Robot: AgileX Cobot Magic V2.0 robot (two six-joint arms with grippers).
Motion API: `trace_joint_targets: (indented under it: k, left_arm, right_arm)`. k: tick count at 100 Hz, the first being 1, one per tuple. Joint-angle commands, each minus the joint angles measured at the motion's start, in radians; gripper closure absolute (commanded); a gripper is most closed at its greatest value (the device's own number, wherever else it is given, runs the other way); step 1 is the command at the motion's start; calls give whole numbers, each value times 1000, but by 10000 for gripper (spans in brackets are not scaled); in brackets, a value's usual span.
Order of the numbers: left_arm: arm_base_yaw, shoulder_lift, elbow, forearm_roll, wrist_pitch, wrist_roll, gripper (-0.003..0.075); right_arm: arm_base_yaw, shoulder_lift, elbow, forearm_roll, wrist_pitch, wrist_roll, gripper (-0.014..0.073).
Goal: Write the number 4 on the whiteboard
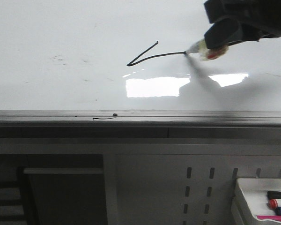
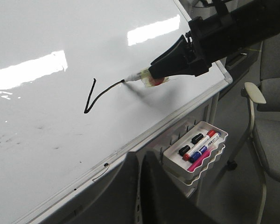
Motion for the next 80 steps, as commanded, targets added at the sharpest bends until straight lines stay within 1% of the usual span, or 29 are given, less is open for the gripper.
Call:
trace_joint_targets:
  k: [1,15,24,33,43,50,60,80]
  left_arm:
    - [4,6,-28,-20,-36,-10,741]
    - [4,6,-28,-20,-36,-10,741]
    - [4,6,-28,-20,-36,-10,741]
    - [4,6,-28,-20,-36,-10,741]
    - [4,6,-28,-20,-36,-10,741]
    - [4,6,-28,-20,-36,-10,741]
    - [4,6,-30,-20,-36,-10,741]
    - [4,6,-30,-20,-35,-10,741]
  right_arm:
    - [-37,-28,-4,-4,-16,-10,637]
    - [-39,-31,-2,-4,-21,-10,637]
    - [-17,-55,-2,-4,-21,-10,637]
    - [42,-108,-11,-4,-32,-10,637]
    - [121,-144,-11,-6,-92,-10,637]
    - [148,-141,-16,-6,-107,-10,637]
    - [150,-105,-30,-6,-113,-10,637]
    - [131,-36,-31,-6,-184,-10,637]
